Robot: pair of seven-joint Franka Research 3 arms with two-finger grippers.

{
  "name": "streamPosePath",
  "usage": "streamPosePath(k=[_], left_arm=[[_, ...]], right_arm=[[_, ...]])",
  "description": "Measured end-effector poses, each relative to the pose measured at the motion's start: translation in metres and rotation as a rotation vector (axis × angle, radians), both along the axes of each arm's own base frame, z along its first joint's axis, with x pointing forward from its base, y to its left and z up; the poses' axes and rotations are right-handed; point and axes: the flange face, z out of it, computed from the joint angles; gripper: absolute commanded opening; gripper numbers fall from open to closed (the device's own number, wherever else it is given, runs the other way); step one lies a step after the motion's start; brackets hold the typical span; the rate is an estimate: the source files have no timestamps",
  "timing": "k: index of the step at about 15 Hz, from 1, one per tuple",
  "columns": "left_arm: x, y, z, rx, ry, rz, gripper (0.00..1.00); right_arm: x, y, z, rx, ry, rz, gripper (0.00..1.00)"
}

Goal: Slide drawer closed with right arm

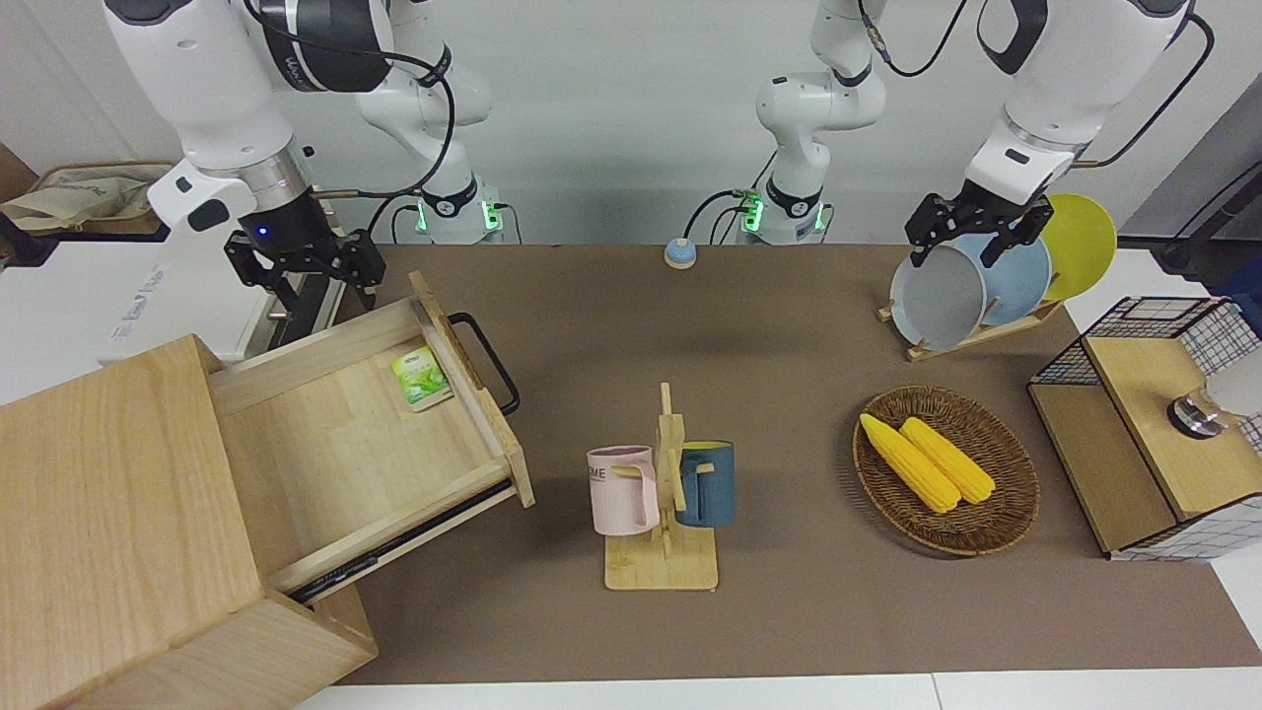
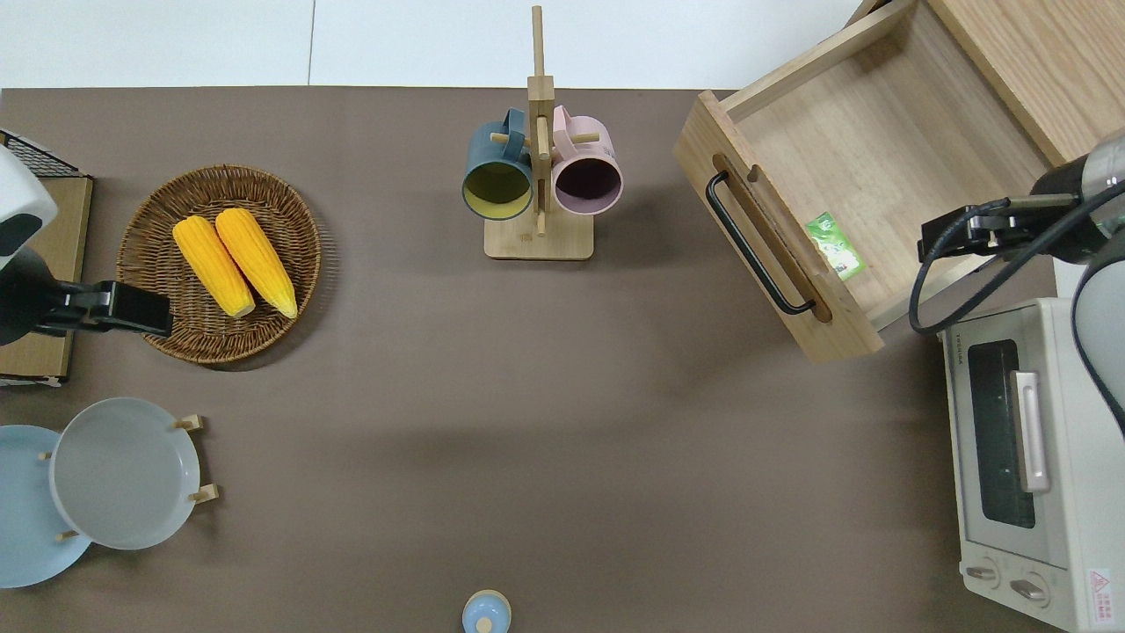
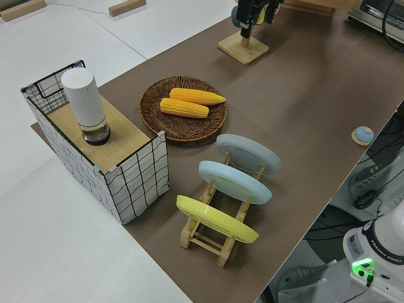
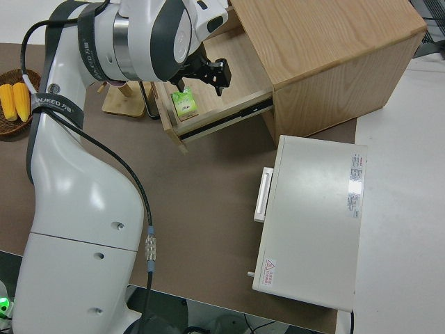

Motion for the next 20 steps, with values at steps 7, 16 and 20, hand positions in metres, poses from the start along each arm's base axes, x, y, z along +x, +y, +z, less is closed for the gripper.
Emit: streamPosePath(k=[7, 16, 20], left_arm=[[0.000, 0.000, 0.000, 0.000, 0.000, 0.000, 0.99], [0.000, 0.000, 0.000, 0.000, 0.000, 0.000, 0.99], [0.000, 0.000, 0.000, 0.000, 0.000, 0.000, 0.99]], right_arm=[[0.000, -0.001, 0.000, -0.001, 0.003, 0.028, 0.000], [-0.007, -0.001, 0.016, -0.003, -0.026, 0.030, 0.000], [-0.022, 0.006, 0.045, -0.009, -0.074, 0.040, 0.000]])
